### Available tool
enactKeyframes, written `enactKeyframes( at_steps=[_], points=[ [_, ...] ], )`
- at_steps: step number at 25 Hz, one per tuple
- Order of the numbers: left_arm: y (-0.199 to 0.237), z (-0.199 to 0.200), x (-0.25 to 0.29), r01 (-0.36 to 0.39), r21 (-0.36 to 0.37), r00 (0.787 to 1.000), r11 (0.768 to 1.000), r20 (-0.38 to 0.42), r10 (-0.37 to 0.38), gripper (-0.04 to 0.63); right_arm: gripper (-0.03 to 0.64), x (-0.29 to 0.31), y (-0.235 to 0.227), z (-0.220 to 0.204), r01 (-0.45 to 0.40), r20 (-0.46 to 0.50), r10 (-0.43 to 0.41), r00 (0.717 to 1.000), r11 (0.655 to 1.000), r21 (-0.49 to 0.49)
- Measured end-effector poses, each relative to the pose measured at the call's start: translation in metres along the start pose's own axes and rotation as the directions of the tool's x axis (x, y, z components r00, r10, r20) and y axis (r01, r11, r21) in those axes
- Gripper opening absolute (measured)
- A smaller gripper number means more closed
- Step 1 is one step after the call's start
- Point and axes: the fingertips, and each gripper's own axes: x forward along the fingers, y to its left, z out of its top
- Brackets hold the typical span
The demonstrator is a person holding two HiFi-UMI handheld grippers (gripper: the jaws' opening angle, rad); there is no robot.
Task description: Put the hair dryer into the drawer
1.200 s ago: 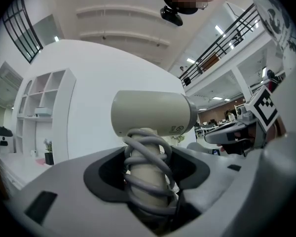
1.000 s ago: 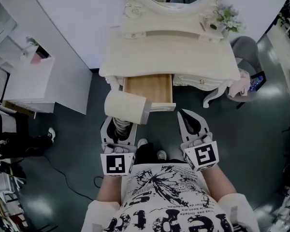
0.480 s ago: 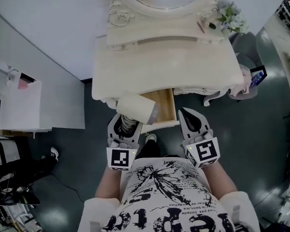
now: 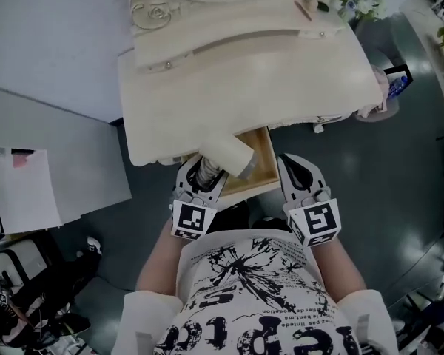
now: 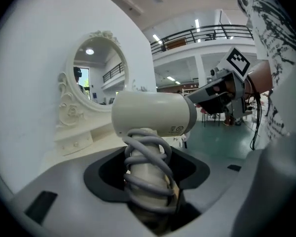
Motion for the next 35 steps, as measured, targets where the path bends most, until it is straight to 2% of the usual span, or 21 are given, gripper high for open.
enactKeyframes(
  at_steps=[4,8,11,16,26,32,35],
  points=[
    [-0.013,-0.036,0.030,0.124,0.020,0.987,0.992,-0.103,-0.121,0.253,0.017,0.007,-0.007,-0.021,0.027,-0.045,-0.025,0.999,0.999,0.034],
    [-0.031,-0.068,0.056,0.244,0.031,0.953,0.969,-0.194,-0.234,0.253,0.017,0.015,-0.012,-0.042,0.055,-0.083,-0.049,0.995,0.996,0.069],
    [-0.046,-0.093,0.075,0.324,0.026,0.915,0.946,-0.265,-0.306,0.253,0.017,0.022,-0.018,-0.056,0.068,-0.099,-0.059,0.993,0.994,0.089],
    [-0.072,-0.131,0.097,0.441,0.008,0.827,0.897,-0.391,-0.403,0.253,0.017,0.024,-0.027,-0.067,0.081,-0.098,-0.070,0.993,0.990,0.117],
    [-0.094,-0.181,0.118,0.545,-0.006,0.699,0.839,-0.549,-0.458,0.253,0.017,0.020,-0.038,-0.077,0.103,-0.111,-0.087,0.990,0.984,0.143],
    [-0.101,-0.202,0.121,0.560,-0.015,0.651,0.829,-0.611,-0.451,0.254,0.017,0.012,-0.045,-0.081,0.133,-0.115,-0.116,0.987,0.979,0.154],
    [-0.104,-0.209,0.120,0.567,-0.015,0.637,0.824,-0.626,-0.450,0.255,0.017,0.009,-0.047,-0.083,0.150,-0.115,-0.131,0.985,0.974,0.167]
  ],
)
